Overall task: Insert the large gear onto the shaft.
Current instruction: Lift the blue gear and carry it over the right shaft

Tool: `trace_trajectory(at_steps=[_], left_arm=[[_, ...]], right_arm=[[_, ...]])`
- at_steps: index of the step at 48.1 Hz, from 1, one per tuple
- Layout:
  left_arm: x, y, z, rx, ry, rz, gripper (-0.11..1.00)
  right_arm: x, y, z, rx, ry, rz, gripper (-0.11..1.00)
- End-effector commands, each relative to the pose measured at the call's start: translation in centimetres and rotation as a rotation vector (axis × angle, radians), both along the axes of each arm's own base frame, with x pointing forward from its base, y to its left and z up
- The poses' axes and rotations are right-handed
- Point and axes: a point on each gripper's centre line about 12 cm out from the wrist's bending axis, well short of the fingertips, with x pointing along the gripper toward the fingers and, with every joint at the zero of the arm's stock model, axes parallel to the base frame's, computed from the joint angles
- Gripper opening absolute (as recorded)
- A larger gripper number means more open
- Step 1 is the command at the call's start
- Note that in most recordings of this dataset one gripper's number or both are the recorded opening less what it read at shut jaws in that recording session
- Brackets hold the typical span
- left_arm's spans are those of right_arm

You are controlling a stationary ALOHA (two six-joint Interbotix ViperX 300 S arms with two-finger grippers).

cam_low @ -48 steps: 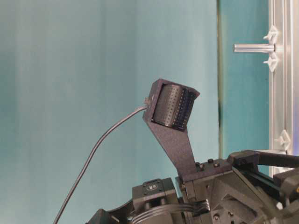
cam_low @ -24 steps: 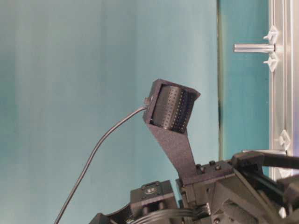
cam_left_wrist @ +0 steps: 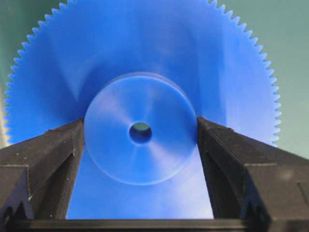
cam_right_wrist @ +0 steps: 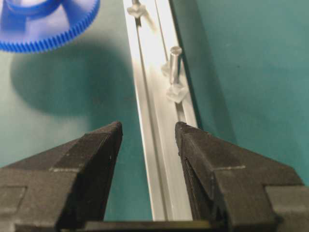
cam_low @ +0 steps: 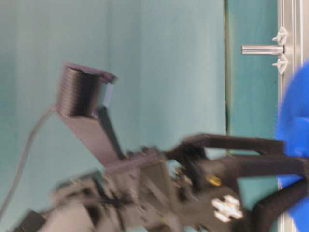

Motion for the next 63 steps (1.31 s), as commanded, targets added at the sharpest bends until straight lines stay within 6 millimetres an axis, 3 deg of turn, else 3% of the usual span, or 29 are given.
trace_trajectory(at_steps=[1, 13, 23, 36, 63], left_arm=[[0.9, 1.2, 4.1, -0.001, -0.089, 0.012, 0.77], [2.3, 3.4, 7.2, 0.062, -0.131, -0.048, 0.77], [3.1, 5.7, 8.5, 0.105, -0.163, -0.063, 0.77], [4.7, 9.2, 8.4, 0.165, -0.17, -0.077, 0.77], [9.6, 12.0, 6.0, 0.237, -0.186, -0.133, 0.77]], right_arm=[[0.2, 0.0, 0.4, 0.008, -0.018, -0.002, 0.56], [0.2, 0.0, 0.5, 0.007, -0.022, -0.002, 0.56], [0.0, 0.1, 0.8, 0.005, -0.042, -0.002, 0.56], [-0.4, 0.1, 1.1, 0.002, -0.07, -0.002, 0.56], [-0.8, -0.1, 0.5, -0.001, -0.062, -0.016, 0.56]])
